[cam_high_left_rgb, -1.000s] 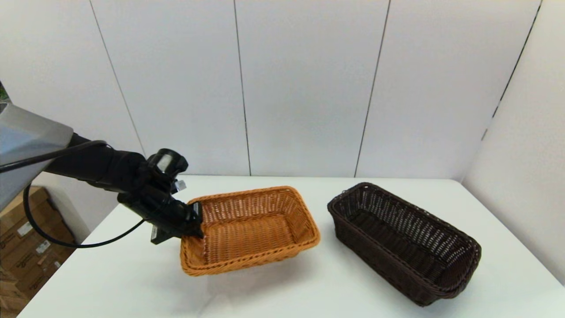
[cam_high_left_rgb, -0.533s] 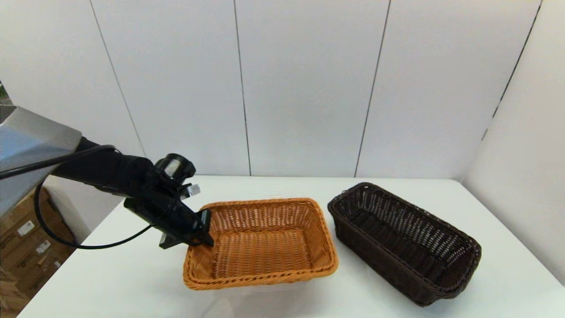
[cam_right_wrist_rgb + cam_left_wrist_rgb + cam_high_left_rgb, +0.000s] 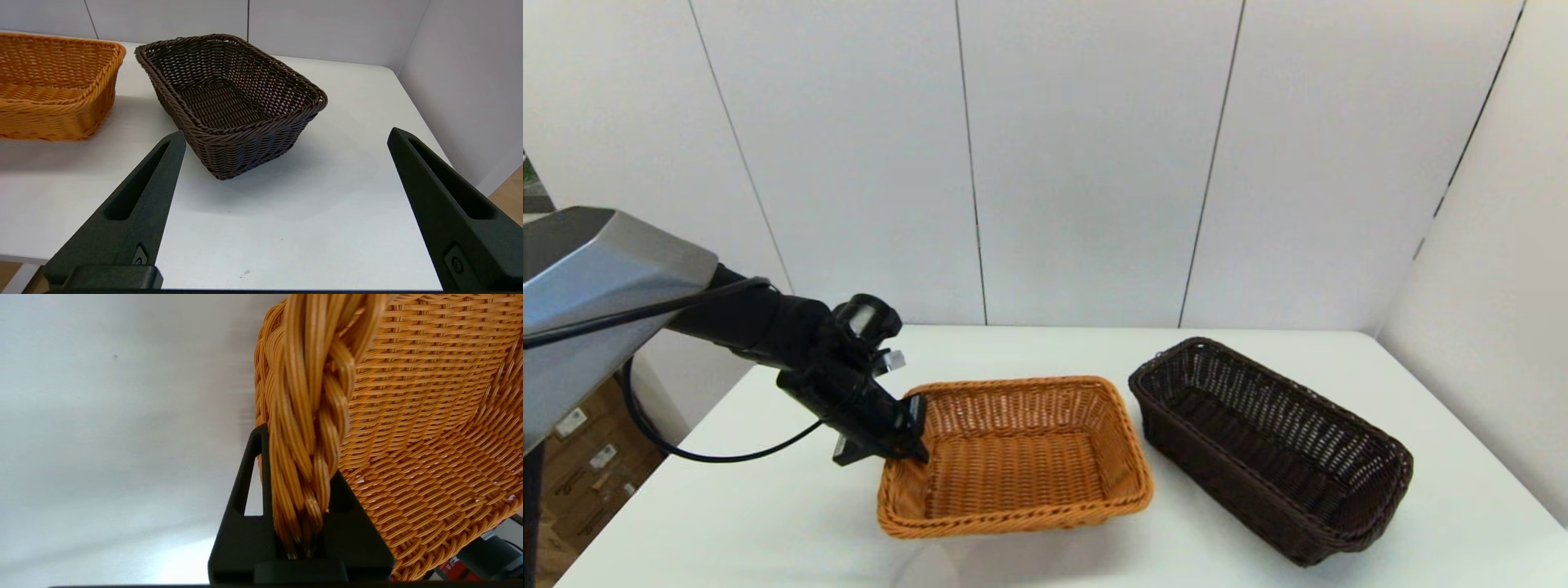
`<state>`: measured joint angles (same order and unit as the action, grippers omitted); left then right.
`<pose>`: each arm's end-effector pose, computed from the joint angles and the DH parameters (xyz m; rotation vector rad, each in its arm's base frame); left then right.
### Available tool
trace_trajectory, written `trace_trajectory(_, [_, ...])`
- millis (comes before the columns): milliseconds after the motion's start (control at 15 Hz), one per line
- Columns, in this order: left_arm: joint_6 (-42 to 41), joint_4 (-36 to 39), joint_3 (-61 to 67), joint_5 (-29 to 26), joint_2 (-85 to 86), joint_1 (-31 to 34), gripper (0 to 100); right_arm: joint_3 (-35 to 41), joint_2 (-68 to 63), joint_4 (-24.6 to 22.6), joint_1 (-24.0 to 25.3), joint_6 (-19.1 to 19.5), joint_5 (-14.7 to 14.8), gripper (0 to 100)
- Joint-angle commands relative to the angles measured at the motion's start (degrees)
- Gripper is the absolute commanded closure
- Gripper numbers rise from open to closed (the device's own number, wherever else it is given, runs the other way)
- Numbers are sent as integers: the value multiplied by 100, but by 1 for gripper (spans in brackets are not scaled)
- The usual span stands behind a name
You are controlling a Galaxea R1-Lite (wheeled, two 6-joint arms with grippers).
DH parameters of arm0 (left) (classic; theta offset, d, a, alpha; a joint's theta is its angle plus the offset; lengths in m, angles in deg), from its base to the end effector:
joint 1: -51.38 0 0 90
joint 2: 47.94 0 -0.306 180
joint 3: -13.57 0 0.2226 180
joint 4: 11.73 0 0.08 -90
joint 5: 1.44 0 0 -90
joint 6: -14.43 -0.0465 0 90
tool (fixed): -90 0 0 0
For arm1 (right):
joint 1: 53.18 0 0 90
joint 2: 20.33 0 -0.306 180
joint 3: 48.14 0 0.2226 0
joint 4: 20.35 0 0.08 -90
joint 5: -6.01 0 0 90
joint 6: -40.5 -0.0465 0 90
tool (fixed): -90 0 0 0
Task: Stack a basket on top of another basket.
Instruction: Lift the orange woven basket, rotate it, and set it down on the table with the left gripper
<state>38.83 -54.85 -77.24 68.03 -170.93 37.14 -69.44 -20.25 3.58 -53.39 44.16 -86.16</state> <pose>0.3705 -0.1108 0.0186 -0.4235 1.4220 -0.2252 0.0276 0.0017 0.0751 -0.0629 0.0434 0.0356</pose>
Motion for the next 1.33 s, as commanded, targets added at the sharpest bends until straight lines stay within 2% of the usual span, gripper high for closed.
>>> trace_trajectory(67, [30, -16, -46, -13, -155, 0, 100, -1, -7, 2, 3, 3, -3, 0])
trace_trajectory(1333, [-14, -16, -345, -48, -304, -185, 100, -1, -7, 2, 3, 3, -3, 0])
